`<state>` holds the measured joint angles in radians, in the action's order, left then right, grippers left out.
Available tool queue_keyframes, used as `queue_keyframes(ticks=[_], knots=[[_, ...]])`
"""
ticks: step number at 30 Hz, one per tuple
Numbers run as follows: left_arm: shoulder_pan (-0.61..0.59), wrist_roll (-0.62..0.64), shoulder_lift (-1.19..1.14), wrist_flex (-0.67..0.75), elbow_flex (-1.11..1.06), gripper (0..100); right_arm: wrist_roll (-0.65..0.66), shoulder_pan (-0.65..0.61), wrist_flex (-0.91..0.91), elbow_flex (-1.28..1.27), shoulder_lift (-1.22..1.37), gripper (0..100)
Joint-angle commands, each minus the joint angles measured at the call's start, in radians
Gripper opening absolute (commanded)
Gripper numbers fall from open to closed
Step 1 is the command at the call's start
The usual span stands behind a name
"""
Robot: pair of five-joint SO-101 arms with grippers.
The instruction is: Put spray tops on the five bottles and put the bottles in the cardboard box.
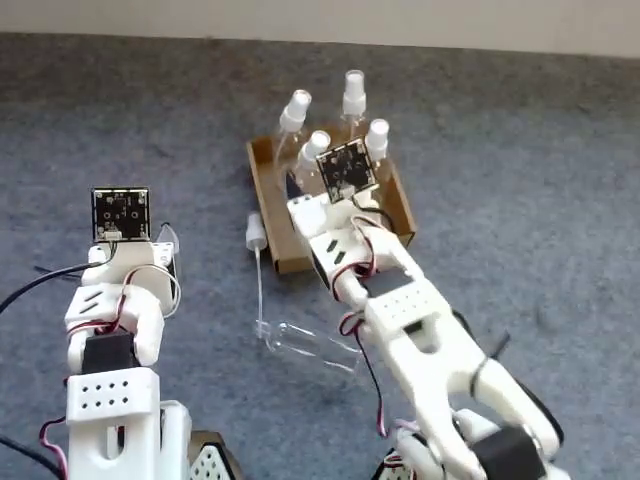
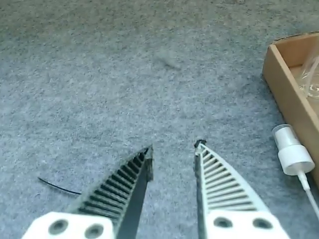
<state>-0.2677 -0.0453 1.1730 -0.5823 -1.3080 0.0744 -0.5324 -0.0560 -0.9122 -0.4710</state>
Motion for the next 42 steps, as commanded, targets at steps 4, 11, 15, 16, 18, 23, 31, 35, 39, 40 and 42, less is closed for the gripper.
queue_keyframes(ticks=[4, 11, 15, 16, 18, 23, 31, 35, 39, 40, 42], knots=[[0.018, 0.009, 0.01, 0.028, -0.001, 13, -0.003, -0.093, -0.716, 0.105, -0.22, 23.1], [0.015, 0.009, 0.015, 0.028, -0.007, 13, -0.008, -0.317, -0.983, 0.104, -0.252, 23.1], [0.015, 0.009, 0.016, 0.028, -0.008, 13, -0.011, -0.418, -0.981, 0.082, -0.251, 23.1], [0.015, 0.009, 0.018, 0.028, -0.008, 13, -0.011, -0.426, -0.98, 0.062, -0.251, 23.1], [0.015, 0.009, 0.018, 0.028, -0.008, 13, -0.011, -0.429, -0.967, 0.033, -0.251, 23.1], [0.015, 0.009, 0.018, 0.028, -0.008, 13, -0.005, -0.429, -0.877, -0.058, -0.242, 23.1], [0.015, 0.009, 0.018, 0.028, -0.01, 13, -0.011, -0.384, -0.868, -0.114, -0.074, 23.1], [0.016, 0.009, 0.018, 0.028, -0.01, 13, -0.005, -0.337, -0.832, -0.114, -0.024, 23.1], [0.018, 0.009, 0.015, 0.028, -0.012, 13, -0.005, -0.278, -0.791, -0.12, -0.018, 23.1], [0.018, 0.009, 0.013, 0.028, -0.012, 13, -0.005, -0.265, -0.794, -0.122, -0.018, 23.1], [0.018, 0.009, 0.013, 0.028, -0.012, 13, -0.005, -0.242, -0.797, -0.131, -0.018, 23.1]])
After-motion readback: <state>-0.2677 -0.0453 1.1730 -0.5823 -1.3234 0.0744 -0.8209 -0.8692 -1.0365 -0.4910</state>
